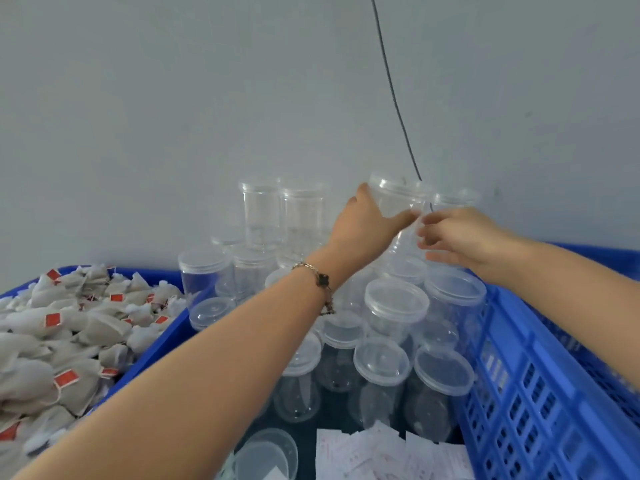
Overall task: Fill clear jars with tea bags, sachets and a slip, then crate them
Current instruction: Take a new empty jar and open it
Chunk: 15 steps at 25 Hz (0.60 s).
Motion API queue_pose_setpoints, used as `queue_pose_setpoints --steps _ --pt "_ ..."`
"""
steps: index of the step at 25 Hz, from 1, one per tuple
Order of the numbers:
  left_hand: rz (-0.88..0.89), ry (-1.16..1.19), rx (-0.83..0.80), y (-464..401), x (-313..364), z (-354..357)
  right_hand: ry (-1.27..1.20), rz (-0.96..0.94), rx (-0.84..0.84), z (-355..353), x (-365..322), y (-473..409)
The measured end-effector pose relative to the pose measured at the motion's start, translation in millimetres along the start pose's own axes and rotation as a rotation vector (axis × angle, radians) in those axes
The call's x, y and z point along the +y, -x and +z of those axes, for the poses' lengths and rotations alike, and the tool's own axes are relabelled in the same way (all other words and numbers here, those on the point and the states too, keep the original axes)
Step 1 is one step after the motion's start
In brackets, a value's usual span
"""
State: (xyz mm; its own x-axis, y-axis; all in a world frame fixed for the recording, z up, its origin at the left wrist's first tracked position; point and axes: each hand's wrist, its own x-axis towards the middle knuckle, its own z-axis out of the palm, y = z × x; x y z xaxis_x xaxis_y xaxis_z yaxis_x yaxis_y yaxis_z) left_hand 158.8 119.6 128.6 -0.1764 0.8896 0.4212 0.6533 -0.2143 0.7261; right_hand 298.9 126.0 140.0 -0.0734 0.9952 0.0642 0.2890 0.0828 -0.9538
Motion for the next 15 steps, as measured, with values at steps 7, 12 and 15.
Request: queue_pose_setpoints --steps 7,12,15 --pt "0.013 -0.126 0.009 95.9 -12.1 -82.6 0.063 -0.069 0.017 20.5 -32.5 108.7" --pt "0.114 -0.286 -0.164 196.9 -48.9 -104.2 0.766 -0.069 -0.322 76.9 -45.2 175.8" --pt "0.065 -0.288 -0.111 246.2 -80.9 -102.3 1.045 -0.117 -0.506 120.7 -22.1 201.2"
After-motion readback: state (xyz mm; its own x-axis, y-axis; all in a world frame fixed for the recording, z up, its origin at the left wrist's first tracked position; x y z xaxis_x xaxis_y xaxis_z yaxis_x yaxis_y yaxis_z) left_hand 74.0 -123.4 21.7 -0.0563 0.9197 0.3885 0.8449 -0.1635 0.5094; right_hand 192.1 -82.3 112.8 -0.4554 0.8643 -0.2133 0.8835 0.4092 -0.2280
